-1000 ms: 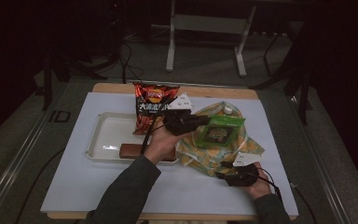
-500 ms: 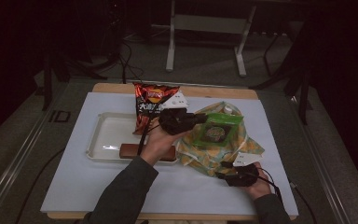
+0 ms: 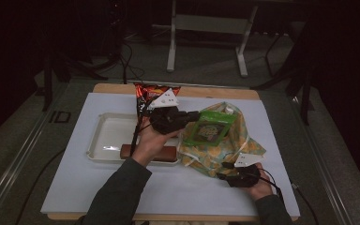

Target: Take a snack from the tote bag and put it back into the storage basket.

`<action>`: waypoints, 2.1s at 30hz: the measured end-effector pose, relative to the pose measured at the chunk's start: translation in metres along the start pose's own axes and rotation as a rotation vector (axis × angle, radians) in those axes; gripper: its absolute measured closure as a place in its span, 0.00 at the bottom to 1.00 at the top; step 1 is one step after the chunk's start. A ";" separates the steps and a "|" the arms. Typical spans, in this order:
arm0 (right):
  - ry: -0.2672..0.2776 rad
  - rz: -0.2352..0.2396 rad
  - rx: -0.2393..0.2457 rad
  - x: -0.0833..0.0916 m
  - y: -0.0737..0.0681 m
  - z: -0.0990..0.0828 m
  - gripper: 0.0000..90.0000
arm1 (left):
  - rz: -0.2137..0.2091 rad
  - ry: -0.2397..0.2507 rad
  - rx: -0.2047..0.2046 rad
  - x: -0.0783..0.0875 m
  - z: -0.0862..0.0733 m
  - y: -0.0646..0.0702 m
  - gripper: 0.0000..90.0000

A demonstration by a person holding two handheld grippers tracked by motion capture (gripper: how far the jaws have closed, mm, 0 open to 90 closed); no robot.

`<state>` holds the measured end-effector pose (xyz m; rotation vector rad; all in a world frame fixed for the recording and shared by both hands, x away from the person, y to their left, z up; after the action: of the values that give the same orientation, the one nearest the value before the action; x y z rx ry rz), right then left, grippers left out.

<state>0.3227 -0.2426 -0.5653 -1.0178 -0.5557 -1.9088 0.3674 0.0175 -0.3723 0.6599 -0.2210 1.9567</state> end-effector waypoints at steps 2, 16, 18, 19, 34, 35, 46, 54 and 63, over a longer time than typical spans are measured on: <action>0.000 0.000 0.000 0.000 0.000 0.000 0.54 | 0.008 0.000 0.001 0.003 -0.001 -0.002 0.99; -0.002 0.001 0.000 0.000 0.000 0.000 0.54 | 0.012 0.018 0.014 0.022 -0.009 -0.009 0.99; -0.001 0.000 0.000 0.000 0.000 0.000 0.54 | 0.016 0.017 0.016 0.025 -0.010 -0.010 0.99; -0.003 0.000 0.000 0.000 0.000 0.000 0.54 | 0.020 0.019 0.016 0.027 -0.011 -0.011 0.99; -0.002 -0.001 0.000 0.000 0.000 0.000 0.53 | 0.069 0.046 0.038 0.055 -0.024 -0.028 0.99; -0.002 -0.002 0.001 0.000 0.000 0.000 0.53 | 0.073 0.047 0.040 0.056 -0.025 -0.030 0.99; 0.000 -0.001 0.000 0.000 0.000 0.000 0.53 | 0.116 0.049 0.086 0.069 -0.040 -0.049 0.99; 0.000 0.000 -0.001 0.000 0.000 0.000 0.53 | 0.126 0.044 0.100 0.070 -0.050 -0.059 0.99; -0.001 0.000 0.001 0.000 0.000 0.000 0.53 | 0.131 0.030 0.113 0.064 -0.060 -0.068 0.99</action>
<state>0.3228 -0.2428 -0.5654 -1.0179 -0.5568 -1.9085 0.3843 0.1240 -0.3969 0.7037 -0.1391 2.1158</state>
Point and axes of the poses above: each handheld gripper's, and its own axes: x roughly backward along the jaws, z roughly out of its top, y roughly to its right, the point moved 4 cm from there along -x, roughly forward along the jaws, and after that the axes turned 15 degrees about -y, right-handed, at the moved point
